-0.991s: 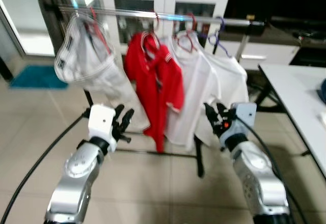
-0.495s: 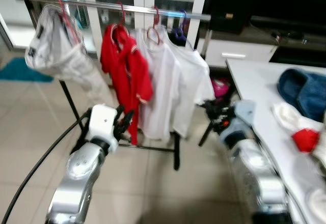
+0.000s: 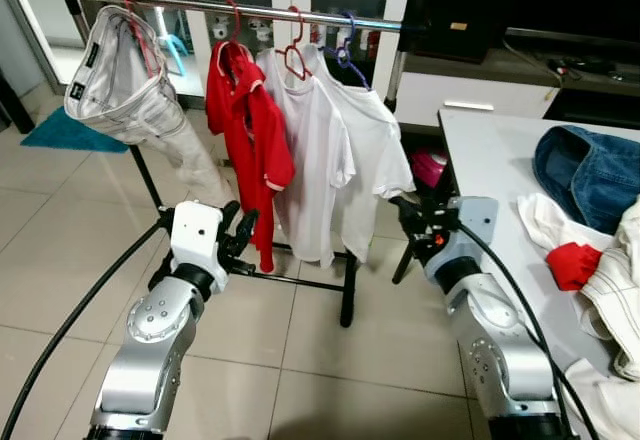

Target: Hang hanger

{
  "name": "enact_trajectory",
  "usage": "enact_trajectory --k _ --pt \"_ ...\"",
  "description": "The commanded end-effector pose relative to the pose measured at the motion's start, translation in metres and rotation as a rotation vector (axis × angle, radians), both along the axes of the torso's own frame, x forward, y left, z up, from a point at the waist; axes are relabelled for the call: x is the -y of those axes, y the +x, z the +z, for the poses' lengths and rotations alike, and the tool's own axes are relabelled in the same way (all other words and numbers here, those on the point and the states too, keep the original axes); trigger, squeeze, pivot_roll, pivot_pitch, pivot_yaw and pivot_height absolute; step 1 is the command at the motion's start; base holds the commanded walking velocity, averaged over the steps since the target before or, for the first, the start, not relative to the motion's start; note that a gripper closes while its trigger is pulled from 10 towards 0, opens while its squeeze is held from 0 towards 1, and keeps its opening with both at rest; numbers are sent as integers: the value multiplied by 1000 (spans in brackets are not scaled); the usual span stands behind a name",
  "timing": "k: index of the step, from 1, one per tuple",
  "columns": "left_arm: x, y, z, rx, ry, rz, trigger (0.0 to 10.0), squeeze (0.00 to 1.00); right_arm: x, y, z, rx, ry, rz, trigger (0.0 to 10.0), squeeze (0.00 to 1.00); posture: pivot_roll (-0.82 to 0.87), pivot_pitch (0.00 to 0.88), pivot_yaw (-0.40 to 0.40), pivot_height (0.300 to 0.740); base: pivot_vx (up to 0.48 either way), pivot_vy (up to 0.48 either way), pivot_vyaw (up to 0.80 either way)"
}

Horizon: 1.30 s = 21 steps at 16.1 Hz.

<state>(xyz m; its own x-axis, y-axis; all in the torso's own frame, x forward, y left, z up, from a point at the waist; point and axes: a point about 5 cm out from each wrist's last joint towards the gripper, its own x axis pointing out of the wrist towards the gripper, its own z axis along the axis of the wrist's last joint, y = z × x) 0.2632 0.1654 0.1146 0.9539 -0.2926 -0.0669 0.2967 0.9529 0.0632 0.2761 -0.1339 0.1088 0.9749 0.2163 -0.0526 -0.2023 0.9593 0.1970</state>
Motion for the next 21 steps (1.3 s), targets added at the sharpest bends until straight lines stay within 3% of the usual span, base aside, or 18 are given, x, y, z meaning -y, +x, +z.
enact_trajectory --k 1,11,21 --pt "-1 2 6 26 -2 -12 10000 0 2 5 5 25 -3 -19 10000 0 23 0 -38 740 315 0 0" --pt "0 7 13 57 0 -22 10000 0 8 13 12 63 4 -92 10000 0 28 0 -37 740 382 0 0" --pt "3 6 12 52 8 -50 10000 0 1 17 17 96 -28 -57 10000 0 29 0 -39 740 390 0 49"
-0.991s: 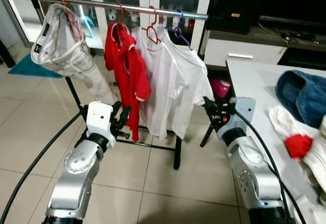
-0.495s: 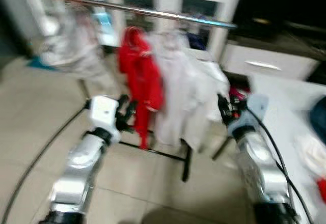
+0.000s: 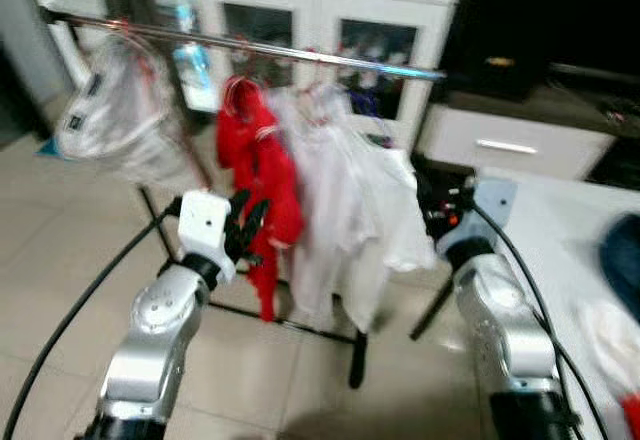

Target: Hang hanger

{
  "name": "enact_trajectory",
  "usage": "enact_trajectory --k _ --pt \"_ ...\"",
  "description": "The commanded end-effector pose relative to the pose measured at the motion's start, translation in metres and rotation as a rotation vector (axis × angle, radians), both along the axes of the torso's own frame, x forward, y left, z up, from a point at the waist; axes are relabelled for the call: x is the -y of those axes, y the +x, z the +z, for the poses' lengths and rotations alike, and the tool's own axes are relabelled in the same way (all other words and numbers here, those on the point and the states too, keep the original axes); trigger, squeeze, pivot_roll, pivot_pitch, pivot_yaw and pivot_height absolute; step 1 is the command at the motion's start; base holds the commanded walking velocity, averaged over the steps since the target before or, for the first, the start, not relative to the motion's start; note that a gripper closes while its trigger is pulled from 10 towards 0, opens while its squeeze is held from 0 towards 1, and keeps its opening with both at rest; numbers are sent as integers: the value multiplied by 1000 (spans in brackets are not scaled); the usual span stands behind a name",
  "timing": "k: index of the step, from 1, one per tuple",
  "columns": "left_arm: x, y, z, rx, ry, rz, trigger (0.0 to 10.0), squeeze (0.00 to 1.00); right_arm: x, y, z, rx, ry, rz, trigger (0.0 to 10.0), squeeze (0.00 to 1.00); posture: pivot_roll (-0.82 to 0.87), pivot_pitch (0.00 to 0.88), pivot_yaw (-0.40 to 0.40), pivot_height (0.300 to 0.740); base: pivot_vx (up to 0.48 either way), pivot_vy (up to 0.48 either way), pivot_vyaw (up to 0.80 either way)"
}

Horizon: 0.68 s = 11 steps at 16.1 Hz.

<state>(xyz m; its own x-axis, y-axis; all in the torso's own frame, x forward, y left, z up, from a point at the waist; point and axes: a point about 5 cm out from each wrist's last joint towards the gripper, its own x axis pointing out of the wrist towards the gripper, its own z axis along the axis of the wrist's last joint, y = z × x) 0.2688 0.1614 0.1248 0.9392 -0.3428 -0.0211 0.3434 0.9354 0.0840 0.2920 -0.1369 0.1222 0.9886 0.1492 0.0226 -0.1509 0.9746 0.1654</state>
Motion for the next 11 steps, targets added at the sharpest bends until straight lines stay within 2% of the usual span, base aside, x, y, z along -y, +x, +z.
enact_trajectory --k 1,3,6,8,9,10,11 --pt "-1 1 2 2 4 0 10000 0 -2 2 4 19 -21 11 10000 0 30 0 -38 740 382 0 675" --pt "0 1 2 3 6 -4 10000 0 -2 4 7 32 -35 12 10000 0 31 0 -39 740 382 0 700" --pt "3 1 2 5 19 -28 10000 0 -5 6 12 55 -37 44 10000 0 32 0 -41 740 369 0 0" --pt "8 -1 2 0 43 -85 10000 0 -6 9 16 66 -51 62 10000 0 34 0 -43 740 319 0 0" --pt "7 -1 3 -3 38 -90 10000 0 -5 12 22 80 -40 100 10000 882 33 0 -45 740 0 0 0" --pt "6 -1 4 -5 28 -94 10000 0 -5 13 25 84 -51 121 10000 1000 32 0 -46 740 0 0 0" --pt "7 -2 5 -11 32 -123 10000 0 -3 16 27 71 -68 138 10000 1000 30 0 -45 740 0 0 0"
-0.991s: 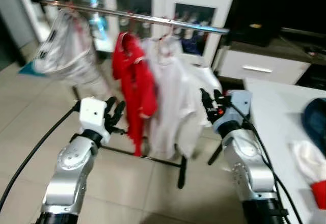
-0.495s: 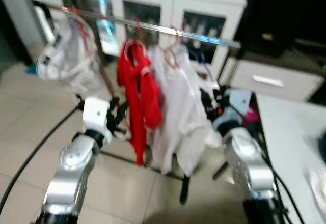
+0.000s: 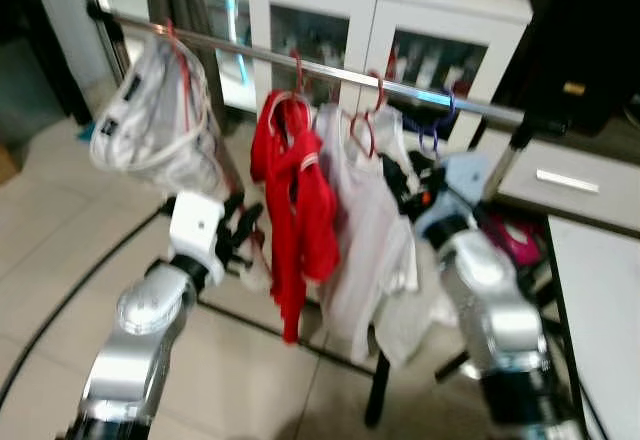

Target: Hang hanger

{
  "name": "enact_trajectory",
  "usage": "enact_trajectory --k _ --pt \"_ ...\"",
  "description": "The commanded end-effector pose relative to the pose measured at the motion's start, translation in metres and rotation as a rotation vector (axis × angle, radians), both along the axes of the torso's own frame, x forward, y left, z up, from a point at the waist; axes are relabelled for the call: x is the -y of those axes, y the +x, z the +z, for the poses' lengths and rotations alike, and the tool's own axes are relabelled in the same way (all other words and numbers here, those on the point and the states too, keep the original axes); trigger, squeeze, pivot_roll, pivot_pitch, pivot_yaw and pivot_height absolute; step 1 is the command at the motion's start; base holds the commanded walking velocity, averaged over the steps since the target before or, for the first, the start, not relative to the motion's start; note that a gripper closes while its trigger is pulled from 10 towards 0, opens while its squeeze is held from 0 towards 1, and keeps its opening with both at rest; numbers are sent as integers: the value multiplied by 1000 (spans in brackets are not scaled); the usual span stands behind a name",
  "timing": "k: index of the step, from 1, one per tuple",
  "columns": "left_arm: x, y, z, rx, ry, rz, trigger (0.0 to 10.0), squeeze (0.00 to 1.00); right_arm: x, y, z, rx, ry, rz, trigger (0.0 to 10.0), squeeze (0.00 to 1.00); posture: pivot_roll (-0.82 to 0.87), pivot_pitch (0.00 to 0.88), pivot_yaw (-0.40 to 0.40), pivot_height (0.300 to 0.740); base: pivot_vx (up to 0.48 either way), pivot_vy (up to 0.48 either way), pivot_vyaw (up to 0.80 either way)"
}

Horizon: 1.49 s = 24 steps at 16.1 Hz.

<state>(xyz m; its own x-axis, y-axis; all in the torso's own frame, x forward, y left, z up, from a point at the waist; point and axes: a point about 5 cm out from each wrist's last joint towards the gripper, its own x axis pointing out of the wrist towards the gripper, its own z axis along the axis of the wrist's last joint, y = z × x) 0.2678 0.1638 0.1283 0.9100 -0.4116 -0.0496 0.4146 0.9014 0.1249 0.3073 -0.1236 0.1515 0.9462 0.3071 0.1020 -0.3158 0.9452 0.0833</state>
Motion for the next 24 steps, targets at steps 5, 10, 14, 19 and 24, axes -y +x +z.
enact_trajectory --k 5,10,14,19,24 --pt "19 -17 9 -38 -64 -290 10000 0 15 32 14 -65 -112 -34 10000 1000 30 0 -46 740 0 0 0" --pt "28 -28 15 -75 -68 -470 10000 0 24 59 24 -185 -147 -57 10000 1000 34 0 -52 740 0 0 0" --pt "31 -27 17 -87 -71 -500 10000 0 31 82 27 -245 -133 -67 10000 0 31 0 -48 740 0 0 0" --pt "32 -27 16 -101 -69 -512 10000 0 51 96 32 -289 -126 -136 10000 0 30 0 -48 740 0 0 0" --pt "32 -27 17 -104 -67 -514 10000 0 50 98 25 -351 -53 -52 0 0 30 0 -45 740 0 0 0"
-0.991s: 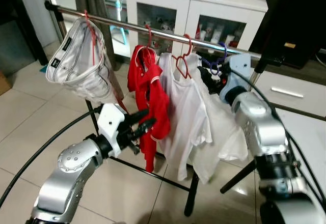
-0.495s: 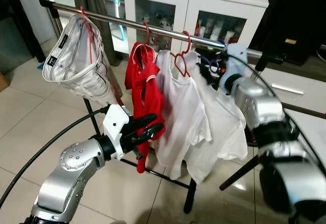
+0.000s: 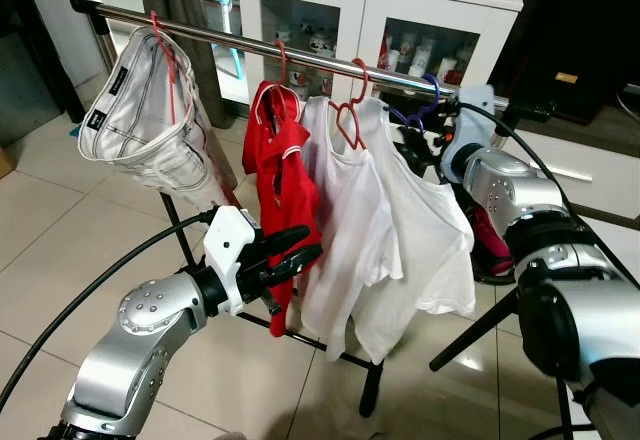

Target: Hang hanger

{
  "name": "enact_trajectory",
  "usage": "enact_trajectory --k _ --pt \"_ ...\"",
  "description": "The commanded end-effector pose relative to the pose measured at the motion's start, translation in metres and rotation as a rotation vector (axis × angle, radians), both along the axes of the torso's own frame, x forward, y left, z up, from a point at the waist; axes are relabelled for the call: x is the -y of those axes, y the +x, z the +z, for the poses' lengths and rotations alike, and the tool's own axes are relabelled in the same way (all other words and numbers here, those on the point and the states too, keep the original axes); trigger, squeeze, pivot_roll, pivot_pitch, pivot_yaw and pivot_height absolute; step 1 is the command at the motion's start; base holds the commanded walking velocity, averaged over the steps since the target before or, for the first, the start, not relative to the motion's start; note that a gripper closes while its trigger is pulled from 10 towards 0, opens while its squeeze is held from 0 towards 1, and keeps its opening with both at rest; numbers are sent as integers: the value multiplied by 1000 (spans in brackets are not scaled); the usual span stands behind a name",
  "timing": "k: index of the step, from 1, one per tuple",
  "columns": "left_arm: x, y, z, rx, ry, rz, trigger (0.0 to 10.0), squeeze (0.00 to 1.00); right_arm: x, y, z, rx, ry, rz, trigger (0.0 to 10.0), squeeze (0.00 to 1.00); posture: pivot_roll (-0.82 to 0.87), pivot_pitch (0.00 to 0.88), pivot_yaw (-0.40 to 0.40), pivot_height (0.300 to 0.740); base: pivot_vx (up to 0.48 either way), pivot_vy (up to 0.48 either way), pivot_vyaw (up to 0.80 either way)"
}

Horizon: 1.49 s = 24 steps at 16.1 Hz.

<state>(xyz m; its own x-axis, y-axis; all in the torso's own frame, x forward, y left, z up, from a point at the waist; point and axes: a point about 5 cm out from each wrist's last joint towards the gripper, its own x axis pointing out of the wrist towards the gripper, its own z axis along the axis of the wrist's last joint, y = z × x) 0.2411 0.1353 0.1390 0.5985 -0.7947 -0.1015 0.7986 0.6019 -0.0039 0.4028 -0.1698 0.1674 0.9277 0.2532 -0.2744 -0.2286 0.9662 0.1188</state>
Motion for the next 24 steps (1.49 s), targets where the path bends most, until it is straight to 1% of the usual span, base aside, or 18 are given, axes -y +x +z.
enact_trajectory --k 1,4,6,8,10,13,24 --pt "3 0 6 17 -4 -23 10000 0 4 3 8 20 17 -7 0 0 34 0 -47 740 0 0 0" --pt "3 -2 5 13 0 -20 10000 0 4 4 7 22 2 -12 0 0 40 0 -52 740 0 0 0" --pt "2 -2 5 12 3 -19 10000 0 -1 5 8 36 1 -7 0 0 41 0 -50 740 0 0 0" --pt "2 0 6 19 4 -15 10000 0 -7 6 9 53 21 -13 0 0 42 0 -47 740 0 0 0" --pt "1 1 6 22 5 -14 10000 0 -11 6 7 49 25 -11 0 0 42 0 -47 740 0 0 0" --pt "1 1 7 24 7 -12 10000 0 -18 6 2 37 7 -1 0 0 47 0 -47 740 0 0 0" --pt "1 2 7 28 13 -5 10000 0 -24 4 -6 15 17 -19 0 0 45 0 -47 740 0 0 0"
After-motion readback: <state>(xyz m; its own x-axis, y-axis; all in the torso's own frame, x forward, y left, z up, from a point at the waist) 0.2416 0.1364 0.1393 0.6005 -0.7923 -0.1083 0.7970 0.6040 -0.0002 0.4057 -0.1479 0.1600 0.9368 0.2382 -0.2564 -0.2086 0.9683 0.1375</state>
